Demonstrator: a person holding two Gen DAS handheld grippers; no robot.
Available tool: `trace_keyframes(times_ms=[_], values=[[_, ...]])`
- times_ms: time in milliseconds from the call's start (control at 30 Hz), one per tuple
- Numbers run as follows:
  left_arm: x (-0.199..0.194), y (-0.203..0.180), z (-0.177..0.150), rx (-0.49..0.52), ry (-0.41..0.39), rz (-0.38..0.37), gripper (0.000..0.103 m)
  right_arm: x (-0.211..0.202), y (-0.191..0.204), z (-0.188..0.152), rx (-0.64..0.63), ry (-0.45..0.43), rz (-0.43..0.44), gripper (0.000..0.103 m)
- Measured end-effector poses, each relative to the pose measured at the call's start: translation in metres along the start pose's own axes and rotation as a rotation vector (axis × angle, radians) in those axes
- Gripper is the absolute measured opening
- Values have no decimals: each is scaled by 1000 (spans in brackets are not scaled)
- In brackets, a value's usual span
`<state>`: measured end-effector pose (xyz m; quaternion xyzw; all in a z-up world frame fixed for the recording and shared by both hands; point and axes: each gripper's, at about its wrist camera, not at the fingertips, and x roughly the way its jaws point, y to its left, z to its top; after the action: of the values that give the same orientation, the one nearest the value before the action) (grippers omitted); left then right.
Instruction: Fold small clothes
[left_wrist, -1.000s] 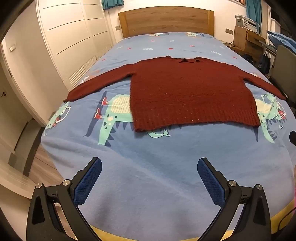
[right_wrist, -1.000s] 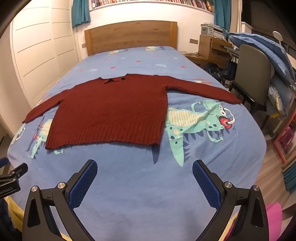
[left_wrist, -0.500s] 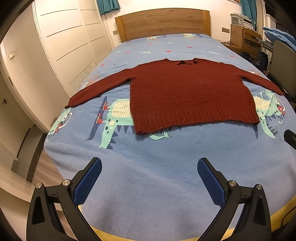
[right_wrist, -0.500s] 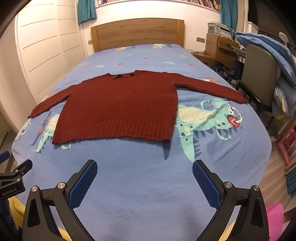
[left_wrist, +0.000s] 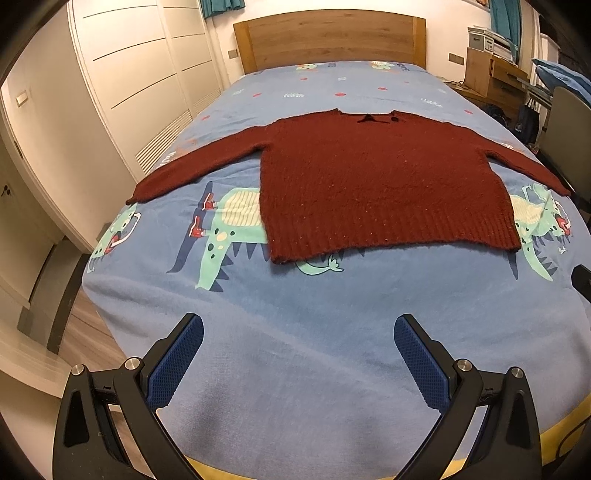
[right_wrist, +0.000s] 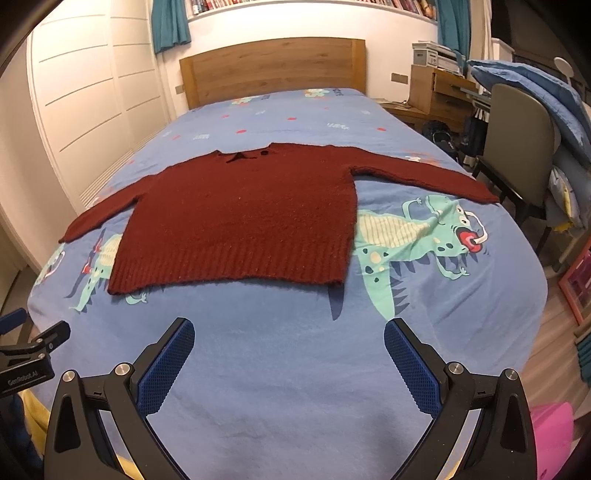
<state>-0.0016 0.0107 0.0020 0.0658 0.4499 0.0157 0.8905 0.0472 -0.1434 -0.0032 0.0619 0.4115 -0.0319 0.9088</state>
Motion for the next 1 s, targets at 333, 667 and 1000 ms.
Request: trace_keyframes(times_ms=[333,667,1000], values=[[8,0,6,-2,31,-13,102,7,-7,3,6,15,9,103],[13,-5,13,35,49,-13,102,14,-9,6,2,35,15,103],[19,-11,13,68,66,-64,102,20,-2,4,-16,57,3,103]])
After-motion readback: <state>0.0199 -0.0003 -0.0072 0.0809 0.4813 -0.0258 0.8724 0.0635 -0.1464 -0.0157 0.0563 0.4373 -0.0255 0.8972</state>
